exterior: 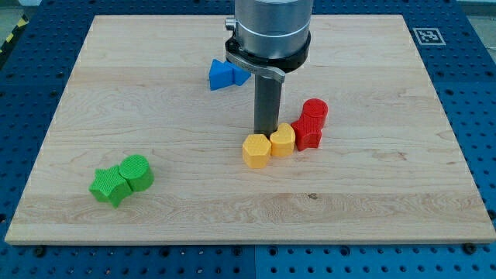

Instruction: Move the red star and red circle slightly up

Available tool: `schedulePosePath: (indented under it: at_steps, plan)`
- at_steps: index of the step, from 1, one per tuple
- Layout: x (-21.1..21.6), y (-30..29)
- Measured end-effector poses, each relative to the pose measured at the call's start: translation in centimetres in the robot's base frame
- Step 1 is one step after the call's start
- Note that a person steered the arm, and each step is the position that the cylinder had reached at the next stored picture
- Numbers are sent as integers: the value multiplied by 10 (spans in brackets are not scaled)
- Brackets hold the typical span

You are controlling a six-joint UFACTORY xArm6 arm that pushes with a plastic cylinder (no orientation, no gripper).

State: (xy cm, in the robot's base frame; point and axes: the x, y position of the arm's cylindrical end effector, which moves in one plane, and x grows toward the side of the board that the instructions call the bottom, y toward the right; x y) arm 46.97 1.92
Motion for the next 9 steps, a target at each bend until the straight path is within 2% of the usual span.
schedulePosePath:
  at_steps: [1, 3, 4, 6, 7, 8, 9]
  plan:
    - [-21, 18]
    - [11, 90]
    - [12, 108]
    - [20, 64]
    - [58, 65]
    - [79, 82]
    - [73, 92]
